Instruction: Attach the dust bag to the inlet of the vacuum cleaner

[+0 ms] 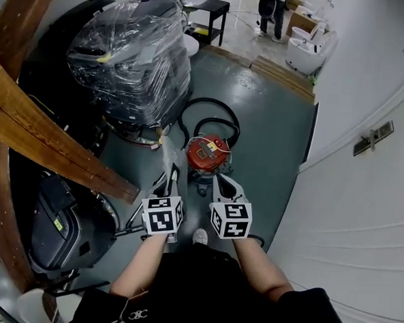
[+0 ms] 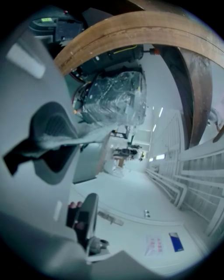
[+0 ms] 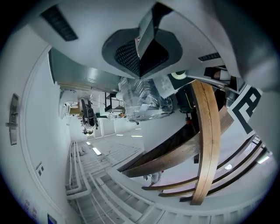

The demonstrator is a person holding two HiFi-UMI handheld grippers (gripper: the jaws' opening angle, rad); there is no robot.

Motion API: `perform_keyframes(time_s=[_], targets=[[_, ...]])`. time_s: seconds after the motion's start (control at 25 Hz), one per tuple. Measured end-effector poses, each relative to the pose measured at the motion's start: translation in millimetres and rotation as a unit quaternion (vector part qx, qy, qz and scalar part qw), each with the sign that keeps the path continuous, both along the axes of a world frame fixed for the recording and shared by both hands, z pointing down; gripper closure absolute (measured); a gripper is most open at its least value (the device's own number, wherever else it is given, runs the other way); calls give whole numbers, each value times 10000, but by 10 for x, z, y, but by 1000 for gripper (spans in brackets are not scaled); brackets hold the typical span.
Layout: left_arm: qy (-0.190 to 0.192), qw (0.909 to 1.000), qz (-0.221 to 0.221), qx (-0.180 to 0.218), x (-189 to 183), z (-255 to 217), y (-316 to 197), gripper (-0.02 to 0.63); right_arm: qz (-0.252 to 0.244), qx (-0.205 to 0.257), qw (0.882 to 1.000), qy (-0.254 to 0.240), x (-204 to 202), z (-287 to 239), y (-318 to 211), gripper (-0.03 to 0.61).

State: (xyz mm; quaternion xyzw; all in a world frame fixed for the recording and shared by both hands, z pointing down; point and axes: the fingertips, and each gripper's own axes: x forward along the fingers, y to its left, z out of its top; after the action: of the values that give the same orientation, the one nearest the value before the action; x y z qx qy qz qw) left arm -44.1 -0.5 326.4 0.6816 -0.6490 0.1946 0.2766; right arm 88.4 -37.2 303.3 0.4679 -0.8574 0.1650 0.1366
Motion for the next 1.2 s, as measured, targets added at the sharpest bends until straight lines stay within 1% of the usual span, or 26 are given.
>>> perform_keyframes(time_s=[0.24,0.44,0.56,0.72,0.96,1.08,1.2], targets=[[85,9998,-146,-98,-42,102,-194,584,-29,23,10000,63,33,12,-274,580],[142,9990,-283,-321,-175,352,-297,583,-116,-139,9996,197,-14,122,-388,580],[248,9977,-376,-498,-245,524,-334,583,-160,-225,9992,295,-47,206,-457,580],[358,9964,-475,-601,-323,674,-406,583,-175,-409,9981,430,-116,367,-584,580],[572,9927,-701,-796,-493,1061,-431,583,-349,-715,9941,739,-223,772,-678,580],[654,9897,-881,-922,-595,1380,-491,583,-402,-956,9912,820,-236,1076,-750,580],[740,9847,-1046,-1180,-614,1789,-499,583,-463,-1288,9856,992,-191,1446,-749,580]])
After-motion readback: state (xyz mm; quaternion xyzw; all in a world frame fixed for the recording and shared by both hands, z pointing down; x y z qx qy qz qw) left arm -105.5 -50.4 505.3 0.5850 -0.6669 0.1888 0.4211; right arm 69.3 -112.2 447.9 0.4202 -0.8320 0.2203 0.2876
